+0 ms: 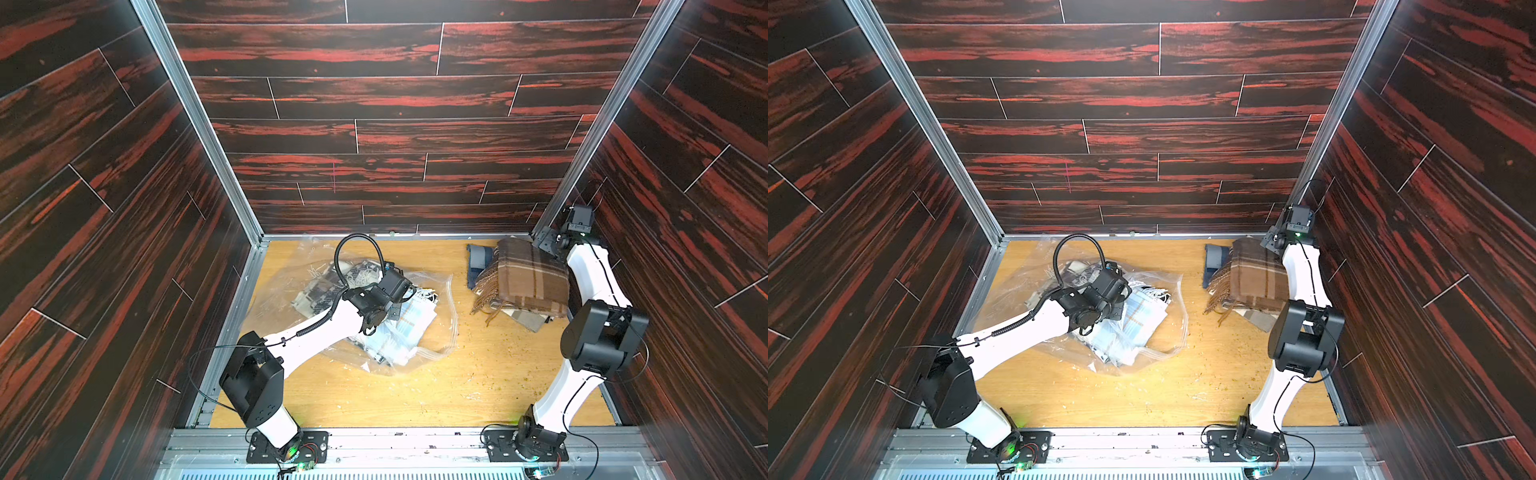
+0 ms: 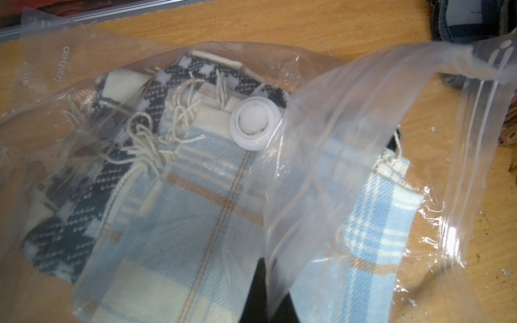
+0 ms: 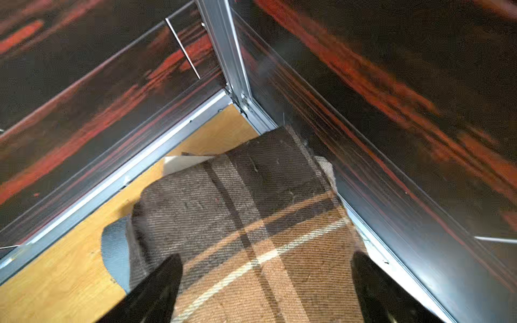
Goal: Take the scarf out of the vacuum bag
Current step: Place the scarf at the corner of the board.
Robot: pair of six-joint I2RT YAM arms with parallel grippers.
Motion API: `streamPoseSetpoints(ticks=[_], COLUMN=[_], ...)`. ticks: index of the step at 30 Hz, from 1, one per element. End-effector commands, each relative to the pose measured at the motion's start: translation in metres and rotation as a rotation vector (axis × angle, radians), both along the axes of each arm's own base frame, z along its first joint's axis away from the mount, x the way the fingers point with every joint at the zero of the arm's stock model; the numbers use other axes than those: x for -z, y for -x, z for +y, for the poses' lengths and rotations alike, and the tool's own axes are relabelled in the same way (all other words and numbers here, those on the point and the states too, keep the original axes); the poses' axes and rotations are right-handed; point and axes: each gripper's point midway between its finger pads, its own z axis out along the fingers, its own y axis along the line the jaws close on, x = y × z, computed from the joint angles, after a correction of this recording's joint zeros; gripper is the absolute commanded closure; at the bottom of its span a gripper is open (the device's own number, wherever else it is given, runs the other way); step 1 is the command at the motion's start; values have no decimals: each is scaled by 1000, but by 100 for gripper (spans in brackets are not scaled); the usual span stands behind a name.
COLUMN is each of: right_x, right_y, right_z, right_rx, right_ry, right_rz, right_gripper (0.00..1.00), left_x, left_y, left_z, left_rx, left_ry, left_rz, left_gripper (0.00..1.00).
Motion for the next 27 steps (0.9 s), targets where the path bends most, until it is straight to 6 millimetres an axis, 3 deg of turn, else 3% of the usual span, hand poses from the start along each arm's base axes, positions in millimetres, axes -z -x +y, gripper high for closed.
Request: streamPoseSetpoints(ticks=[1, 6, 13, 18, 22, 27], right_x=[-16, -22, -20, -3, 10, 8], right_y=[5, 12, 39, 70, 97, 132], right_z=[10, 34, 103, 165, 201, 239], right_rx=[-32, -115, -280, -410, -506, -669], right_ry=[-29, -93, -209, -279, -404, -531], right_rz=[-51, -97, -132, -112, -121, -151], right_gripper=[3, 3, 3, 3, 3, 3], left_x=[-1, -1, -7, -8, -9, -8], left_y=[7, 13, 23, 29, 35, 44], left_z=[6, 7, 12, 8, 5, 4], left_rx=[9, 34, 75, 119, 160, 183], left_ry=[2, 15, 20, 27, 9, -14], left_rz=[20, 17, -12, -13, -29, -26], left_gripper=[100, 100, 100, 100, 100, 100])
